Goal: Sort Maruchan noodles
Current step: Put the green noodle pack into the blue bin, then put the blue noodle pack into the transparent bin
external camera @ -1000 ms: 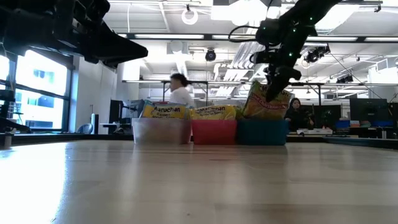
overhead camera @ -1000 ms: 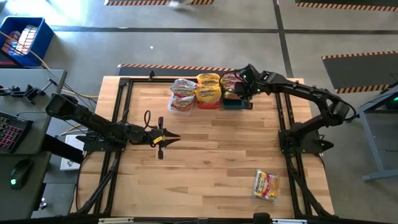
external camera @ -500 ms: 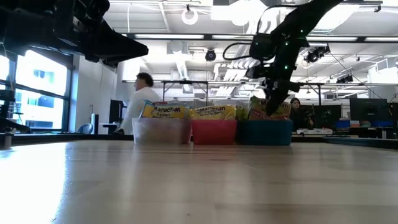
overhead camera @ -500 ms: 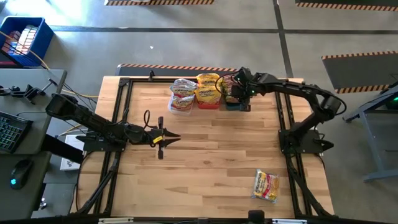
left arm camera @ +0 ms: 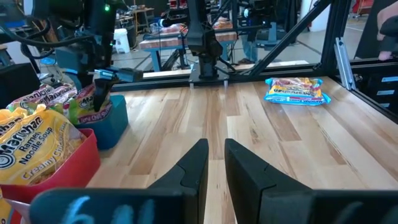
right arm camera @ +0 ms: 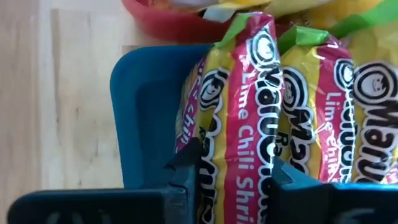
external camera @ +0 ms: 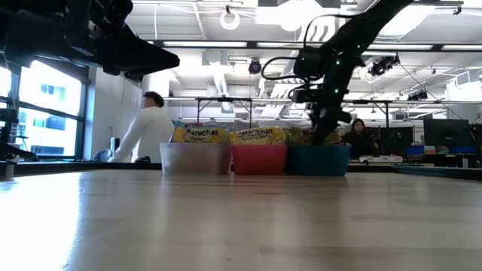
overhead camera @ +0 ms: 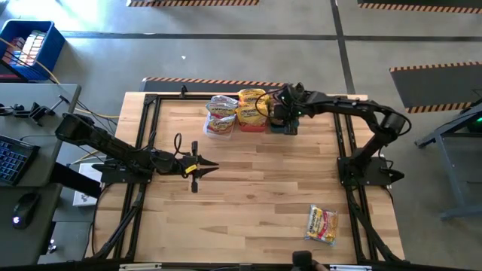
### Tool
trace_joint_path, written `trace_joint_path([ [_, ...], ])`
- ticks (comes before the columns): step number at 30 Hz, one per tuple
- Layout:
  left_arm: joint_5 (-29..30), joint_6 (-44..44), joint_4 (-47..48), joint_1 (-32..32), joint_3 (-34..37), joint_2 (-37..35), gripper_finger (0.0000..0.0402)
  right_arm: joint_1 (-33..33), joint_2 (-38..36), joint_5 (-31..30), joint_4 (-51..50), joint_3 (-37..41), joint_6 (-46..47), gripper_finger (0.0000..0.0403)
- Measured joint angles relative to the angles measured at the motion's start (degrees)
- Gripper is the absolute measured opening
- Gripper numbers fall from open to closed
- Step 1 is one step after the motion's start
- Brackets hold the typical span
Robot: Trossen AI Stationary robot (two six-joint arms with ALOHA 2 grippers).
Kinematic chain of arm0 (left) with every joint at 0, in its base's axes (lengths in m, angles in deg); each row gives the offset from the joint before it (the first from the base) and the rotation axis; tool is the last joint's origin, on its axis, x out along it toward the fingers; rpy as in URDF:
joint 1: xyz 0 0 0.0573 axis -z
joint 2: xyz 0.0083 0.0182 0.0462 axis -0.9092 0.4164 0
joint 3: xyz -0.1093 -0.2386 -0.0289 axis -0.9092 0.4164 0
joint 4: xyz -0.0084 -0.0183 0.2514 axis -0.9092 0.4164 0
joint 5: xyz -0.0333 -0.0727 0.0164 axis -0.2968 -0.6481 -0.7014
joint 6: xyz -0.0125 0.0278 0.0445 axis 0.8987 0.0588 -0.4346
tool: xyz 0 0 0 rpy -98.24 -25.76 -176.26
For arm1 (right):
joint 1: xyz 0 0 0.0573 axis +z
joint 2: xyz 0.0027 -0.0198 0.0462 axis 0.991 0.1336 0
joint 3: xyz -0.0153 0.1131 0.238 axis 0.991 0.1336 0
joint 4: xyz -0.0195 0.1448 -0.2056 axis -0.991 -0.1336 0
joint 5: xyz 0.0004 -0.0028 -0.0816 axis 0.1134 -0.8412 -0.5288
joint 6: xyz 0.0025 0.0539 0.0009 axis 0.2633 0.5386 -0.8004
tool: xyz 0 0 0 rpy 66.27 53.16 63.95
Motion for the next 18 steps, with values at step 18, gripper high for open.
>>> trace_joint_path([
  [18, 0.0, 0.0, 0.1, 0.0, 0.0, 0.8, 0.0046, 7.6, -5.3, -6.1, -14.1, -11.2, 9.3, 0.0197],
])
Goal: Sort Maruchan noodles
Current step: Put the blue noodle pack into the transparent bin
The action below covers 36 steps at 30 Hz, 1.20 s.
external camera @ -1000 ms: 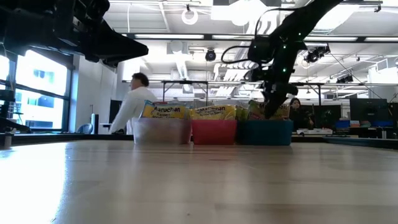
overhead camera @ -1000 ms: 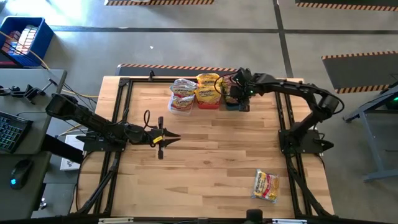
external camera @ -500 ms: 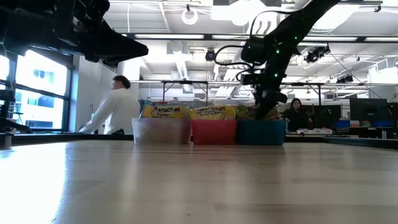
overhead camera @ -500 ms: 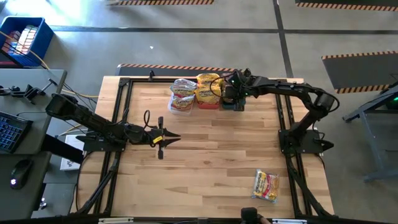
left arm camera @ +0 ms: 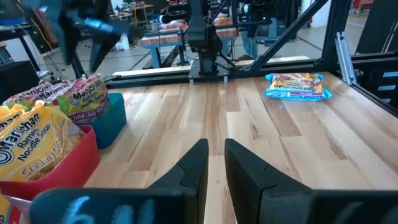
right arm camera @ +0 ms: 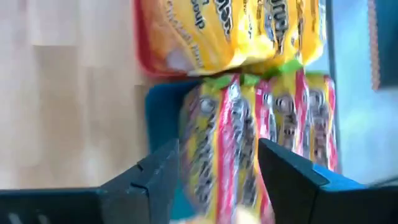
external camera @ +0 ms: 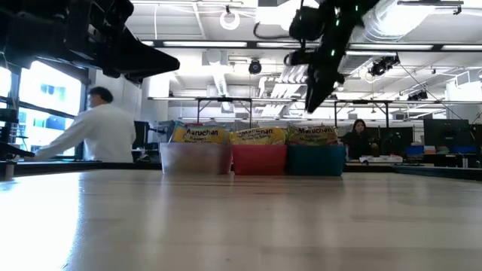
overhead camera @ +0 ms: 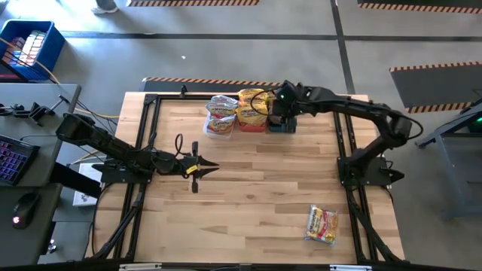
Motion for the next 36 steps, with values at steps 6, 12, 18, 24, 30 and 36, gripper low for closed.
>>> trace_joint_path([
  [6, 0.0, -0.3, 0.2, 0.0, 0.0, 0.0, 0.0046, 8.8, -4.7, -0.5, -14.8, -2.3, 15.3, 0.0120],
  [12, 0.0, 0.1, 1.9, 0.0, 0.0, 0.0, 0.0046, 22.0, -13.0, 4.6, -14.2, 12.4, 28.7, 0.0009],
  [18, -8.2, 4.9, 3.9, 0.0, 0.0, 0.0, 0.0046, 39.9, -19.6, 12.4, -18.0, 23.3, 53.8, 0.0019],
  [24, -15.0, 8.0, 4.4, 0.4, 0.0, 0.0, 0.0046, 56.7, -21.0, 23.3, -18.8, 28.3, 79.2, 0.0004],
  [30, -14.5, 8.0, 4.3, 0.6, 0.0, 0.0, 0.0046, 67.2, -19.0, 29.8, -7.9, 33.6, 94.3, 0.0001],
  [36, -14.5, 8.0, 4.3, 0.6, 0.0, 0.0, 0.0046, 72.8, -15.1, 34.0, 0.3, 36.0, 101.6, 0.0000],
])
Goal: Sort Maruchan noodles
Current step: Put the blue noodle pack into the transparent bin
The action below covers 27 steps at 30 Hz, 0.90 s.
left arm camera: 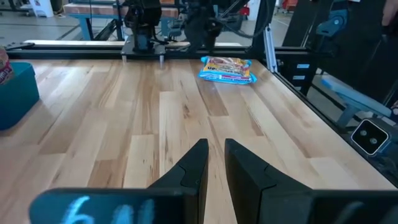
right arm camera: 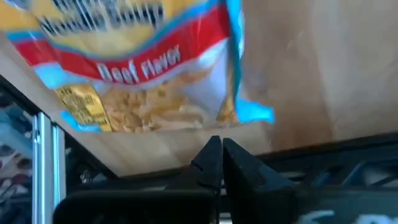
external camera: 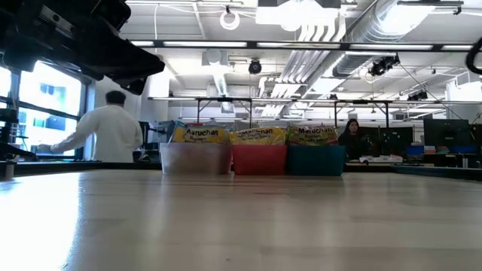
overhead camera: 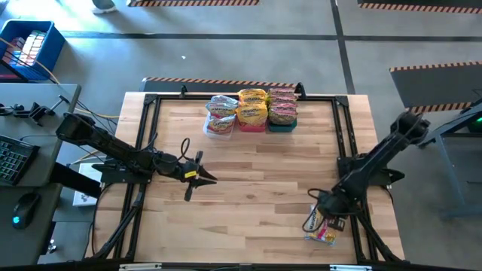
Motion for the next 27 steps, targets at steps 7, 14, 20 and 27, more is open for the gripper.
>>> trace_joint_path([
  [7, 0.0, 0.0, 0.5, 0.0, 0.0, 0.0, 0.0046, 1.4, 6.5, 6.8, 12.7, 0.2, 3.8, 0.0000],
  [14, 0.2, 0.0, 0.5, 0.0, 0.0, 0.0, 0.0046, -0.6, 11.1, 5.1, 32.5, 0.2, 3.6, 0.0000],
  [20, 0.2, 0.0, 0.5, 0.0, 0.0, 0.0, 0.0046, -4.7, 11.2, -1.3, 33.0, -1.7, -6.8, 0.0000],
  [27, 0.2, 0.0, 0.4, 0.0, 0.0, 0.0, 0.0046, -9.8, 11.2, -8.2, 26.4, -4.8, -19.6, 0.0000],
])
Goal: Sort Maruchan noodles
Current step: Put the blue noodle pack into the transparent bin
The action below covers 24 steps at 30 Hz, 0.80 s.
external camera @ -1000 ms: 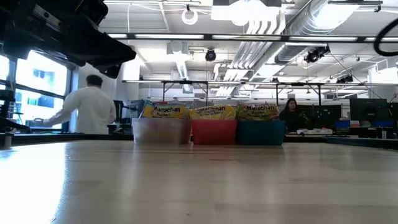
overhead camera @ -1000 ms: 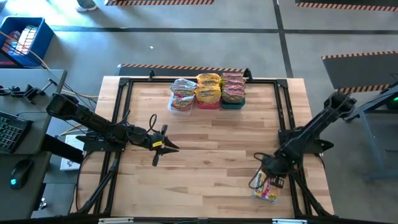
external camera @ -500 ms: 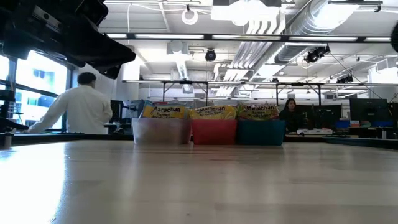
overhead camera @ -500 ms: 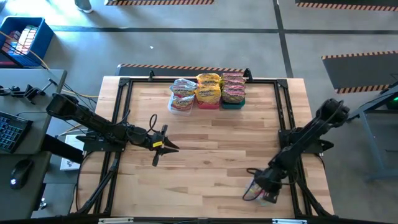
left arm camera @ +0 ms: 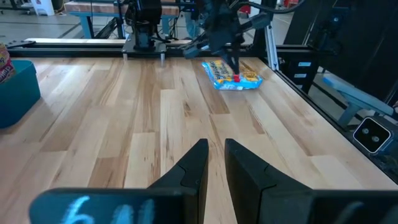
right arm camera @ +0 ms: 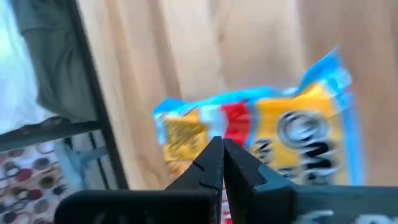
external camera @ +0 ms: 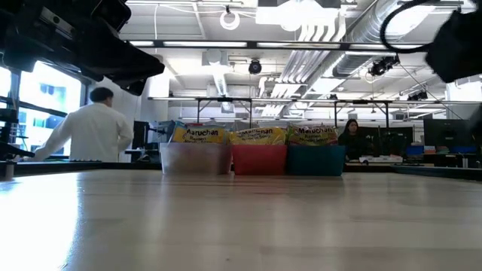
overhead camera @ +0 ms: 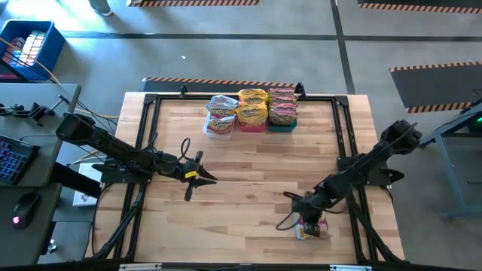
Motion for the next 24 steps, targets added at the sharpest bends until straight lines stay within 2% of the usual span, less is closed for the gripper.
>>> trace_joint_path([
  [6, 0.0, 0.1, 0.0, 0.0, 0.0, 0.0, 0.0046, -0.1, 0.0, 3.9, -12.6, -6.4, -1.2, 0.0000],
  [10, 0.0, 0.1, 0.0, 0.0, 0.0, 0.0, 0.0046, 3.5, 0.0, 4.2, -22.2, -7.7, 4.8, 0.0000],
  [13, 0.0, 0.1, 0.0, 0.0, 0.0, 0.0, 0.0046, 6.2, 0.0, 5.3, -21.7, -5.5, 11.3, 0.0000],
  [17, 0.0, 1.1, 0.0, 0.0, 0.0, 0.0, 0.0046, 8.5, 0.0, 5.7, -18.2, -3.1, 15.4, 0.0000],
  [19, 0.0, 1.7, 0.0, 0.0, 0.0, 0.0, 0.0046, 8.9, 0.0, 5.1, -16.7, -2.3, 15.5, 0.0000],
  [24, -0.4, 5.9, -0.1, 0.0, 0.0, 1.6, 0.0046, 6.6, 0.0, -0.6, -13.3, -2.3, 10.6, 0.0000],
])
